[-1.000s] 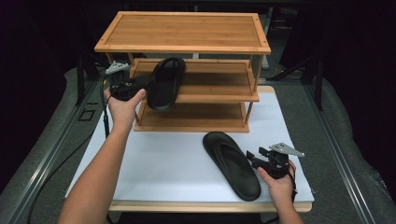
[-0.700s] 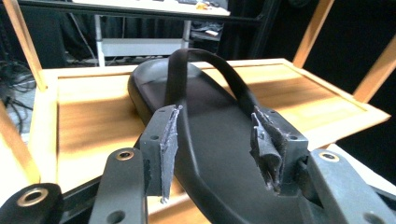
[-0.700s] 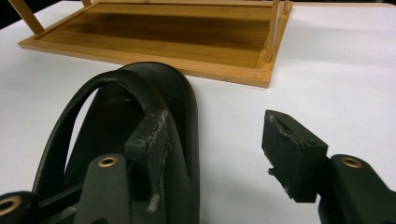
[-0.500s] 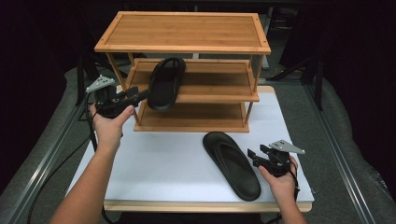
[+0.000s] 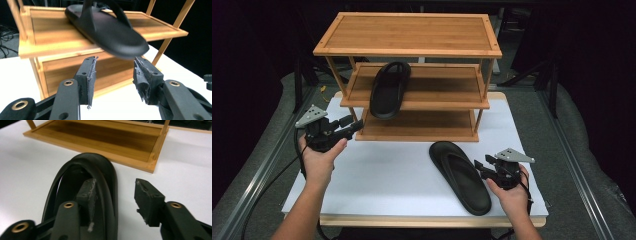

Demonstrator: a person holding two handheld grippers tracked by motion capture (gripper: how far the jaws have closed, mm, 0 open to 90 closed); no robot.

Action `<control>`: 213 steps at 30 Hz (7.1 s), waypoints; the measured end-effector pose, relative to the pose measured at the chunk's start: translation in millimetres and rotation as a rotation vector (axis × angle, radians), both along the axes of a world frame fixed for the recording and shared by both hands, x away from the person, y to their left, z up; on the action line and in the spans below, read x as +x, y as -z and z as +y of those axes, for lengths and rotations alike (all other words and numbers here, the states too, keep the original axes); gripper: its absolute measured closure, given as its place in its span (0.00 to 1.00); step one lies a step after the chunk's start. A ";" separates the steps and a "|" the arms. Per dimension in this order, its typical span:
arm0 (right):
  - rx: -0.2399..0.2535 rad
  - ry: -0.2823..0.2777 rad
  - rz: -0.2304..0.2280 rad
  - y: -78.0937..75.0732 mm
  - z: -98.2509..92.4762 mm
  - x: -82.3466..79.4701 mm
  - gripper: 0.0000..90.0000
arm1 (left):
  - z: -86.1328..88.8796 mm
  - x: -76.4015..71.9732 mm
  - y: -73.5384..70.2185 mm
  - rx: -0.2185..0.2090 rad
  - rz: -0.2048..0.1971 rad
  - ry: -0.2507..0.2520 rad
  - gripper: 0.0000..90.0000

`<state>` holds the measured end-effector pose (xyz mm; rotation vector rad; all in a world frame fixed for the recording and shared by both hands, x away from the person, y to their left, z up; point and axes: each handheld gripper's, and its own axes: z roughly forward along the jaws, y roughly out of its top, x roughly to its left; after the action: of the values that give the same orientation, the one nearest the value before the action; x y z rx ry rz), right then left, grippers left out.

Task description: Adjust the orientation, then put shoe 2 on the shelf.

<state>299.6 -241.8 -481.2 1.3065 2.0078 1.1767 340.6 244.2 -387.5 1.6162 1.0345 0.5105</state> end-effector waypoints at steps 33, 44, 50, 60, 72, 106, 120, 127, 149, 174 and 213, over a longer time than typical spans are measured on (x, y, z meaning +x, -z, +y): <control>0.024 -0.088 0.041 27.0 24.3 -14.8 0.62 | 26.4 -10.7 54.1 -0.035 0.043 -0.044 0.58; 0.010 -0.165 0.059 27.4 63.4 -24.6 0.73 | 28.4 -10.0 55.9 -0.043 0.049 -0.045 0.58; -0.016 -0.203 0.079 34.3 73.1 -24.9 0.79 | 30.8 -8.9 57.2 -0.049 0.056 -0.054 0.58; -0.061 -0.217 0.103 36.6 69.3 -22.2 0.93 | 31.6 -6.6 59.0 -0.055 0.060 -0.059 0.58; -0.059 -0.241 0.133 39.7 59.2 -22.2 0.93 | 34.0 -6.1 60.7 -0.055 0.065 -0.064 0.58; 0.002 -0.207 -0.078 15.6 58.7 -40.9 0.94 | 36.5 -4.4 63.8 -0.056 0.076 -0.069 0.59; 0.084 -0.222 -0.234 -2.8 59.6 -56.3 0.94 | 37.6 -3.7 65.4 -0.058 0.083 -0.071 0.59; 0.119 -0.230 -0.289 -13.3 61.8 -65.5 0.94 | 38.5 -3.8 65.6 -0.059 0.083 -0.074 0.59; 0.165 -0.125 -0.356 -50.9 67.4 -55.7 0.94 | 40.6 -4.2 65.4 -0.077 0.086 -0.083 0.59; 0.122 -0.053 -0.339 -97.8 96.4 21.9 0.94 | 44.5 -2.6 67.3 -0.079 0.091 -0.090 0.59; -0.034 0.096 -0.230 -122.4 156.5 156.2 0.94 | 46.9 -0.3 68.4 -0.093 0.091 -0.087 0.59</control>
<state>455.8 -85.3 -358.8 1.1791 1.7741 1.1844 340.3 291.0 -455.9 1.5289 1.1838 0.4442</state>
